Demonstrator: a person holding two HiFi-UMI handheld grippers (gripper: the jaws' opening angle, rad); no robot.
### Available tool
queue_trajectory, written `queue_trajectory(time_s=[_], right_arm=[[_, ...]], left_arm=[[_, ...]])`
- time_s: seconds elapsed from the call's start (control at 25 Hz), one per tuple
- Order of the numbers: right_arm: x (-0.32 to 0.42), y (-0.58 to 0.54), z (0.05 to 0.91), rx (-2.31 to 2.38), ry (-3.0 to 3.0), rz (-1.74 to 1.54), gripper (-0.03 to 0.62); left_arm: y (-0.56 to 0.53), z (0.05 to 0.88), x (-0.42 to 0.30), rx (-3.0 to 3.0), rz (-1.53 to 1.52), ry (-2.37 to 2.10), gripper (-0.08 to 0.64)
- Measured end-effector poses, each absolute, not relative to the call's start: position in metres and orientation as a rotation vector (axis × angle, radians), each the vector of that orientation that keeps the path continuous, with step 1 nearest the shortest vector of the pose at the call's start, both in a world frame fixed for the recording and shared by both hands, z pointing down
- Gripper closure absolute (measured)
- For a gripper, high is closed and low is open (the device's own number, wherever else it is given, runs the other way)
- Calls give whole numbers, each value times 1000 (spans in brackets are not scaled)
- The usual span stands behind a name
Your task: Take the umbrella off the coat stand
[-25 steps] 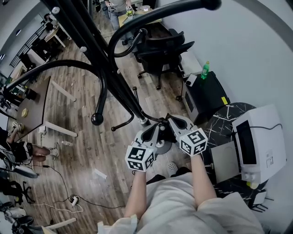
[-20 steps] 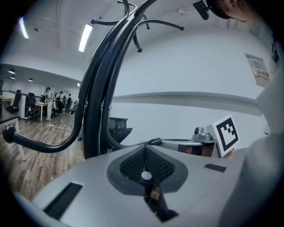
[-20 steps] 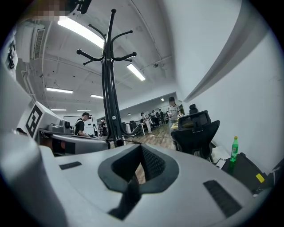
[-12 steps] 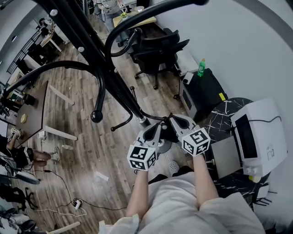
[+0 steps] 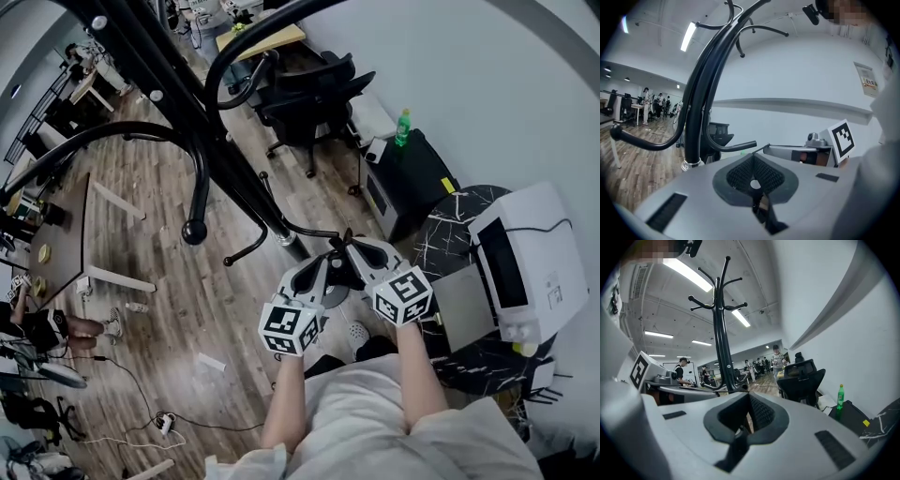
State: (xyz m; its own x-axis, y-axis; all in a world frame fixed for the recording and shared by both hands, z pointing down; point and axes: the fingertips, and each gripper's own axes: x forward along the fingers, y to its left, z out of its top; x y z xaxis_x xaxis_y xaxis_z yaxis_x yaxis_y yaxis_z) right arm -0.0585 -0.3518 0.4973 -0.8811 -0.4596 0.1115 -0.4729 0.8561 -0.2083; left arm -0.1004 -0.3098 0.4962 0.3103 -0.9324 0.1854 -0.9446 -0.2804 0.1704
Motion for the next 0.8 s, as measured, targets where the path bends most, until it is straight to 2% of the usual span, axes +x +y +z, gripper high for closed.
queue_trajectory(time_s=[0.8], right_arm=[[-72,-253,488,881,-2951,325,584]], left_arm=[[-220,485,-121,2396,80,-1708,538]])
